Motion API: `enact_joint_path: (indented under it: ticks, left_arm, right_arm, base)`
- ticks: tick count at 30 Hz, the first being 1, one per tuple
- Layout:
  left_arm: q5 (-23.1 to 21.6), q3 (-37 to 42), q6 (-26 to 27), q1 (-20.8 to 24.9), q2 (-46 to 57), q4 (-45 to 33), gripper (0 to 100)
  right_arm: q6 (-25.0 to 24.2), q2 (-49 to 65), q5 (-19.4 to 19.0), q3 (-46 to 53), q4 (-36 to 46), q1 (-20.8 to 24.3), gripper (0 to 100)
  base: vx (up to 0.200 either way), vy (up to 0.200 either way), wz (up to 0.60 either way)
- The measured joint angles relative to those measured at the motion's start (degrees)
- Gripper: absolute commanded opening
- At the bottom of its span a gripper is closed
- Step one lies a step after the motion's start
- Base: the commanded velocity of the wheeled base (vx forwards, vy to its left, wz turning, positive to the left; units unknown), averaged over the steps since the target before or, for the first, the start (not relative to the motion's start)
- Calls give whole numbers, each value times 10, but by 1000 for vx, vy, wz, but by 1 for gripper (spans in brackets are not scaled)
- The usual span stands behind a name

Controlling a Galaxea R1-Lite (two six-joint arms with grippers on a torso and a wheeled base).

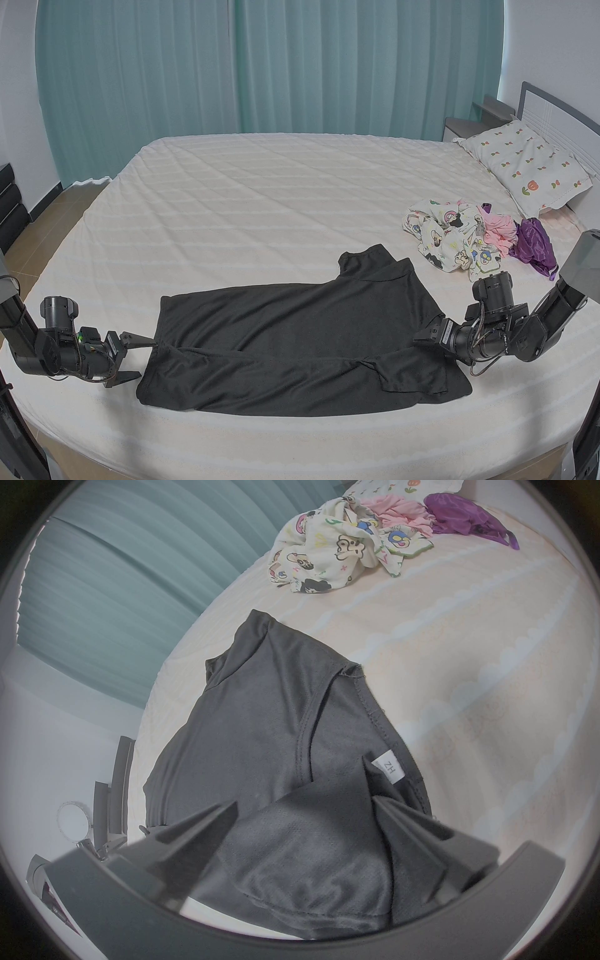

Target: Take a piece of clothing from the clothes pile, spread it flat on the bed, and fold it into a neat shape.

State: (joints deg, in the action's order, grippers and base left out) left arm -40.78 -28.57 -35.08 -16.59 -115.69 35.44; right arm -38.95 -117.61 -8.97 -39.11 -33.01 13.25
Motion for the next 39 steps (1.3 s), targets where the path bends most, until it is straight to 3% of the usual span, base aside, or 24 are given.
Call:
enact_joint_path:
  ticks: [14, 20, 21, 39]
  left_arm:
    - [0, -1, -1, 0, 0, 0, 100]
    - [0, -1, -2, 0, 0, 0, 100]
    - [0, -1, -3, 0, 0, 0, 100]
    - [30, 10, 7, 0, 51, -2, 100]
  right_arm:
    - [-7, -8, -1, 6, -6, -31, 0]
    - [-14, -9, 0, 23, -59, -35, 0]
    - [-16, -9, 0, 26, -67, -35, 100]
    - [-32, 0, -9, 128, -213, -37, 100]
  base:
    - [0, 0, 0]
    - [0, 0, 0]
    - [0, 0, 0]
    - [0, 0, 0]
